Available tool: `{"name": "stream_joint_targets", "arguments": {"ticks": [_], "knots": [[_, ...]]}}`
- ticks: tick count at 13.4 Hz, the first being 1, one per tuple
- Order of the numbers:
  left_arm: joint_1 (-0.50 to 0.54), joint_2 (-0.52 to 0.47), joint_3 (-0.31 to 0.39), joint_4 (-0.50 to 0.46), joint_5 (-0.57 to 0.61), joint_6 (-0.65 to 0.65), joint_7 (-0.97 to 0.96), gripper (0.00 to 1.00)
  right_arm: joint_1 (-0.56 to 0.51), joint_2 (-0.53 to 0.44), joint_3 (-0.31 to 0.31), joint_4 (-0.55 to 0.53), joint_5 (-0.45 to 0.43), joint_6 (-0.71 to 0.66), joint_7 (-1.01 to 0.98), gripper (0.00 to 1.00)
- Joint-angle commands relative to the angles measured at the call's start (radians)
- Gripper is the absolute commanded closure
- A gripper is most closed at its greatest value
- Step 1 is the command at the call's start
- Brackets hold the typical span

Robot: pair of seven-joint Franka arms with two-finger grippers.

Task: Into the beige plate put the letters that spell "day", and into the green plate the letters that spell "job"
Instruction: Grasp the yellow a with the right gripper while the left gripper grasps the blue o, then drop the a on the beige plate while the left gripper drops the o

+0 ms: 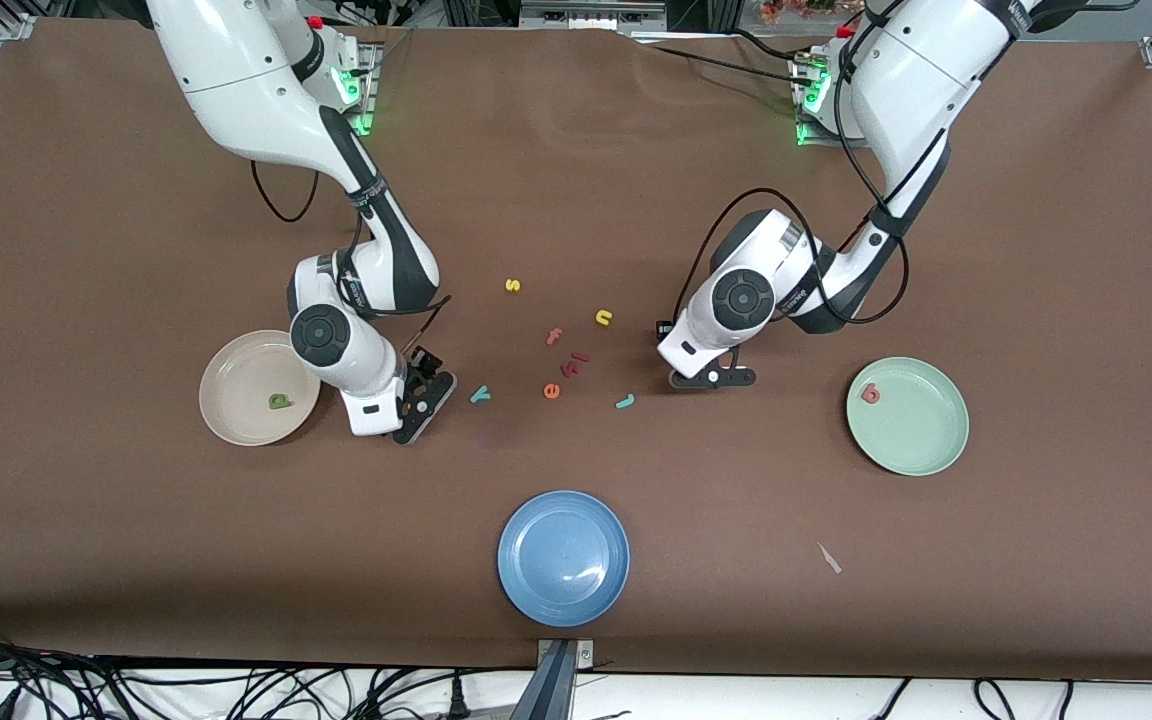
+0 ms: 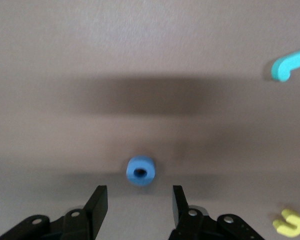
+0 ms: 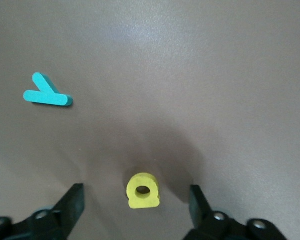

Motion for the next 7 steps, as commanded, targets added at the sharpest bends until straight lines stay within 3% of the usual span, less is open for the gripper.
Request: {"name": "stream_joint_targets", "arguments": {"ticks": [1,5,7], "knots": [[-0.001,0.023,0.005,-0.002,0.035,0.041,-0.024,0.4,0.0,0.014,0.001,0.019,-0.013,0.005,-0.019,0.48],[-0.001,0.043,0.008,-0.003,0.036,0.07,-0.024,0.43,0.003,0.023,0.001,0.025,-0.011,0.005,-0.011,0.95],[0.003,0.04,0.007,-0.003,0.036,0.069,-0.024,0.74,-0.004,0.014,-0.004,0.071,0.007,-0.045,-0.003,0.98]]}}
